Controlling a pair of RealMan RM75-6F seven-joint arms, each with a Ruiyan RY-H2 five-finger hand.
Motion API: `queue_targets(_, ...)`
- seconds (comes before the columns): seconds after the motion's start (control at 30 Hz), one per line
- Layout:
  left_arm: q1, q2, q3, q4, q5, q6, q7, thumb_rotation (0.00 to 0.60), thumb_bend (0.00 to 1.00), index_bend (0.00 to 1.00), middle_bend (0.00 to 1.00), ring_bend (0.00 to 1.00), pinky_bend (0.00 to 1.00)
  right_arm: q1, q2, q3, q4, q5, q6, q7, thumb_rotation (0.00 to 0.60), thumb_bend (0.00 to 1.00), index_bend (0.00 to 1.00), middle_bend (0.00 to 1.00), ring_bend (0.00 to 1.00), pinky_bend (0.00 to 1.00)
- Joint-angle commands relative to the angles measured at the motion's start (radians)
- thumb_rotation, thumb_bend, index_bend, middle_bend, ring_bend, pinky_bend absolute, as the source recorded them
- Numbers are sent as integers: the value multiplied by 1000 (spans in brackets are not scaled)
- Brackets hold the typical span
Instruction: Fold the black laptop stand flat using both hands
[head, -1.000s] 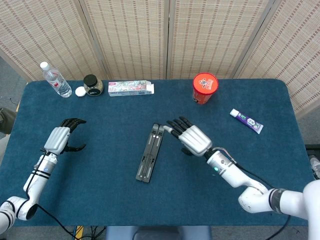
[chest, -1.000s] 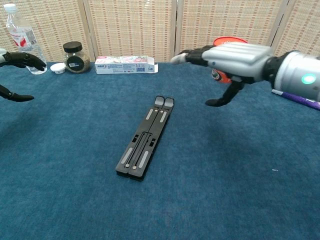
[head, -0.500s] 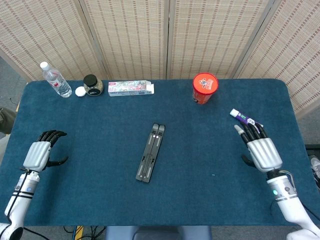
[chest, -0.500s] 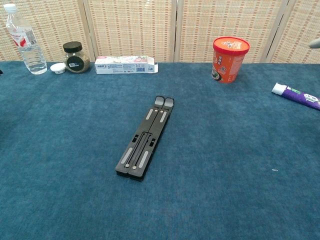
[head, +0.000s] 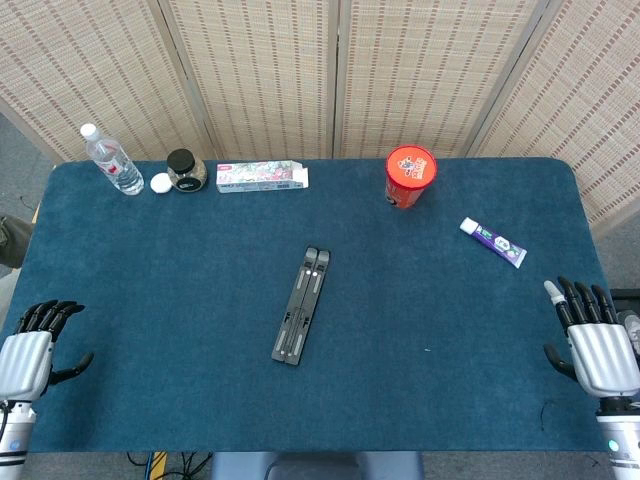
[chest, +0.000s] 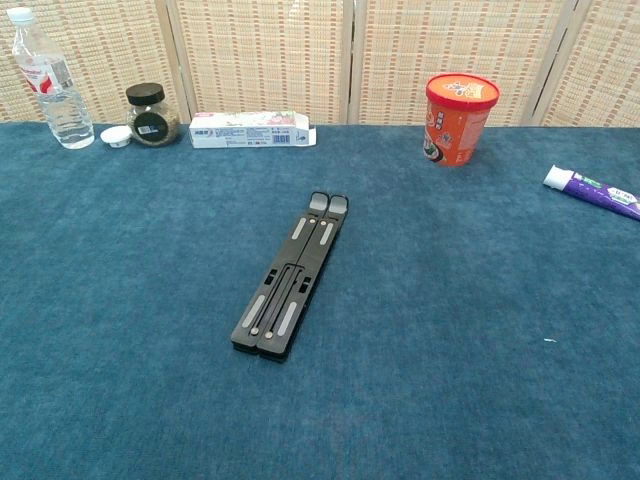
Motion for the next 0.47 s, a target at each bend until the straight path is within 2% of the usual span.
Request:
queue_targets(0.03, 26, 15, 14, -37, 41, 42, 14, 600, 173, 222, 196, 111, 74, -36, -3, 10, 0, -23, 34, 1, 600, 207, 0, 65, 0, 0)
queue_targets(0.47, 63, 20, 14, -56, 81, 56, 14, 600, 173, 222, 195, 111, 74, -95, 4, 48, 6, -89, 44, 15, 600, 207, 0, 68, 0, 0)
